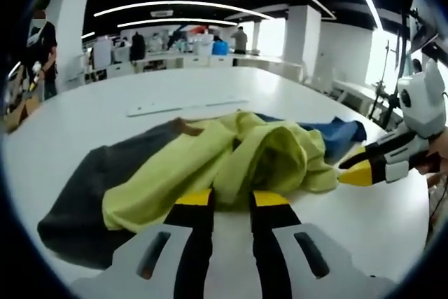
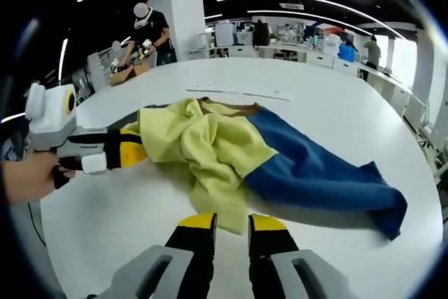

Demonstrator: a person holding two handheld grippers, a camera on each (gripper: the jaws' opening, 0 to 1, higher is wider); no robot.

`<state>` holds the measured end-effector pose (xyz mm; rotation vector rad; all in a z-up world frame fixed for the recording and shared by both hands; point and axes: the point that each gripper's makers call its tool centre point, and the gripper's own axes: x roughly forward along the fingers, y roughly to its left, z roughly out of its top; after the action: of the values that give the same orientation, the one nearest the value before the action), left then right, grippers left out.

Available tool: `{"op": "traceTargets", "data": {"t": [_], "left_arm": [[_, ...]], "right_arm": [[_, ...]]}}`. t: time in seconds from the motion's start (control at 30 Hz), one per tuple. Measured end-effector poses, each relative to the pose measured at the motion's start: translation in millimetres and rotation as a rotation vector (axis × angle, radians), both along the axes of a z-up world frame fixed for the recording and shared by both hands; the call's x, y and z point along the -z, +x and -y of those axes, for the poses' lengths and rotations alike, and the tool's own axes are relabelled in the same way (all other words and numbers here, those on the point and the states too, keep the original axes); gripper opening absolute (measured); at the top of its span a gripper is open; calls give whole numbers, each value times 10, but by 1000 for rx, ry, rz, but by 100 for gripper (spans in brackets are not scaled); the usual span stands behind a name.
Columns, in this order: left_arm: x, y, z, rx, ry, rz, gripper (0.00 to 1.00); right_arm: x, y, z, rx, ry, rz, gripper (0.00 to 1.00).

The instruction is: Fold the garment on the visible template until the final outline fits inside the template.

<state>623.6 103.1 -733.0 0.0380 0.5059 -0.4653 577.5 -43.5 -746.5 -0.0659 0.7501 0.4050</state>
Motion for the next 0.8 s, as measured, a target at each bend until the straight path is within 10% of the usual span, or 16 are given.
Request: {"op": "traceTargets", "data": {"t": [0.8], "left_arm": [[-28,-59,-146,-15,5,-30,0]], "right_arm": [[58,42,55,67,39,-34,0]]}}
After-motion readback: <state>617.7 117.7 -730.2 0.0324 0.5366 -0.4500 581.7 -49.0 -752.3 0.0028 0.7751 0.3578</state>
